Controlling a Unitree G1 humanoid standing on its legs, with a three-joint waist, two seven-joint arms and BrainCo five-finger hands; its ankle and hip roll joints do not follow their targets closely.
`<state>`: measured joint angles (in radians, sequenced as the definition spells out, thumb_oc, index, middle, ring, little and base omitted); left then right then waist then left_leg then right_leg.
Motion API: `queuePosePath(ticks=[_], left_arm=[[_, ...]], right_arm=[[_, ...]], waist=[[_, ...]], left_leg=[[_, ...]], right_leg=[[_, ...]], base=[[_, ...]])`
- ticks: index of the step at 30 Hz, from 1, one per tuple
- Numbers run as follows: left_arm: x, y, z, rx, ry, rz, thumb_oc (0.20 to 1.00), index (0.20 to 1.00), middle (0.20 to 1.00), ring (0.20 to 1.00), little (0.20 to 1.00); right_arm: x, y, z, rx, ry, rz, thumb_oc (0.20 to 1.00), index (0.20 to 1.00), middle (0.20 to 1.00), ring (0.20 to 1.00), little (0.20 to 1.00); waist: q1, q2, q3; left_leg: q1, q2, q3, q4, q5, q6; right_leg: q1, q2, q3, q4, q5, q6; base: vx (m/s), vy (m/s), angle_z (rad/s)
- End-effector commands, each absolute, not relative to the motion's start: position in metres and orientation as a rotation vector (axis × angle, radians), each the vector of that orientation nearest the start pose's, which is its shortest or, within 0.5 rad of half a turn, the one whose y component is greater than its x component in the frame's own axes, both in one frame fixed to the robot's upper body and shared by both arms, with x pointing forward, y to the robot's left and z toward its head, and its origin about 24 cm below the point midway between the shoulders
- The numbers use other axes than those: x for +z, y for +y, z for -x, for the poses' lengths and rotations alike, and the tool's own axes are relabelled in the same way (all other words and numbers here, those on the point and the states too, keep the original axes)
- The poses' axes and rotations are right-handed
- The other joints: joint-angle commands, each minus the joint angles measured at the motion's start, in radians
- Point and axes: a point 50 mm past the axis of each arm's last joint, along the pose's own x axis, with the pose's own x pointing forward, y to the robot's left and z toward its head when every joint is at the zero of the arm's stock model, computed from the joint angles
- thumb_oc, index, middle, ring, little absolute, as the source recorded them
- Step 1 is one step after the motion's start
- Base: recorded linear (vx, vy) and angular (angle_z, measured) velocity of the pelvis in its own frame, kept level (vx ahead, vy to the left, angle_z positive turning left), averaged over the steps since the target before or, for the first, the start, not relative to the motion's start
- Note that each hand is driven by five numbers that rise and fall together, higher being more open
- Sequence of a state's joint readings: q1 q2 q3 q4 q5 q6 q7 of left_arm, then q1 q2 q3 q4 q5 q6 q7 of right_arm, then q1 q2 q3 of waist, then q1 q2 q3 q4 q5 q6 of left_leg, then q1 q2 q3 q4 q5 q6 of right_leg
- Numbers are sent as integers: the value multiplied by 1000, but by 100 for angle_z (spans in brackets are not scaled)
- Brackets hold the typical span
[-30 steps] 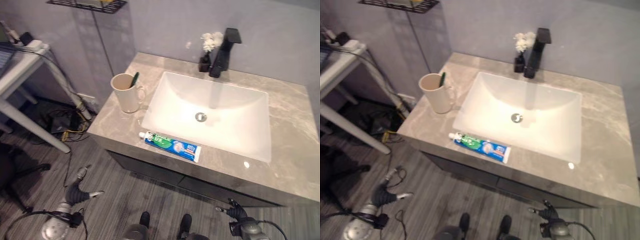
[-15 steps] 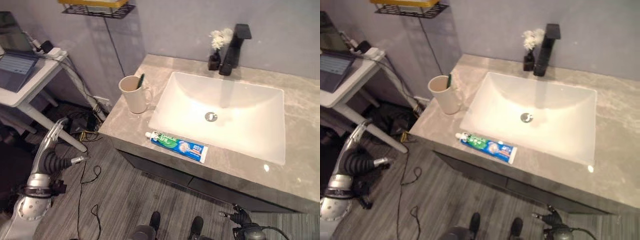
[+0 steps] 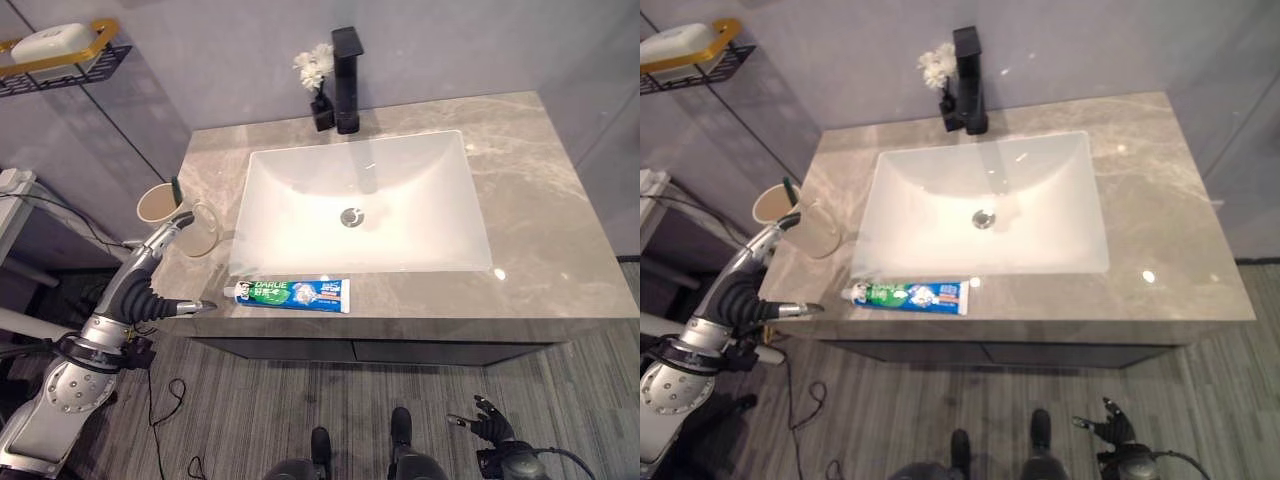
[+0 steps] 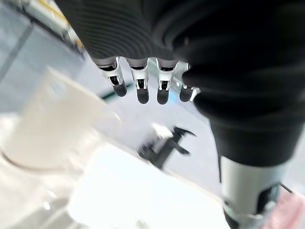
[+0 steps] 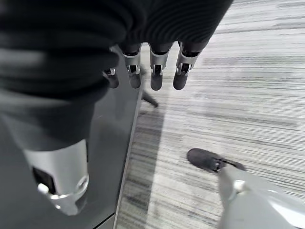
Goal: Put brush and paste in cup on sink, flatten towel.
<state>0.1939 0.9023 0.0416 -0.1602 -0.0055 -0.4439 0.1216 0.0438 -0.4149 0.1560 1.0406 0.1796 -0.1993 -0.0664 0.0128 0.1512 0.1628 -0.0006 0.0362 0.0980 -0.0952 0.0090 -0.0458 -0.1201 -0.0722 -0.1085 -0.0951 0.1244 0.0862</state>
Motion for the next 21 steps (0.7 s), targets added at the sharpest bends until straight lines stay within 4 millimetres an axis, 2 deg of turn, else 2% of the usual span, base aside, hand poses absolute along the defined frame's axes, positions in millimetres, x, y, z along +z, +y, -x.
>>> queuePosePath(ticks=[1,11,21], left_arm=[[151,251,-218,-228,-485,-799,1000,1000,1000,1000,1000],[125,244,-220,-366,-367,-843,1000,1000,1000,1000,1000],[109,258,-224,-311,-270,-845,1000,1000,1000,1000,1000]], right_arm=[[-111,-300,-137,-231,813,369,1000,1000,1000,1000,1000],[-106,-291,-144,-153,753,340,1000,1000,1000,1000,1000],[-106,-284,-146,-102,748,356,1000,1000,1000,1000,1000]], waist=[[-31,0,4],[-60,-9,21],[-61,-31,32]], left_leg=[[-13,19,-33,8,13,-29],[-3,17,-6,8,4,-25],[-14,13,-10,8,5,-22]], right_leg=[[47,-54,57,12,-23,81],[37,-54,87,17,-19,87],[32,-59,78,18,-14,88]], base=[[1,33,-26],[3,13,-13],[0,0,0]])
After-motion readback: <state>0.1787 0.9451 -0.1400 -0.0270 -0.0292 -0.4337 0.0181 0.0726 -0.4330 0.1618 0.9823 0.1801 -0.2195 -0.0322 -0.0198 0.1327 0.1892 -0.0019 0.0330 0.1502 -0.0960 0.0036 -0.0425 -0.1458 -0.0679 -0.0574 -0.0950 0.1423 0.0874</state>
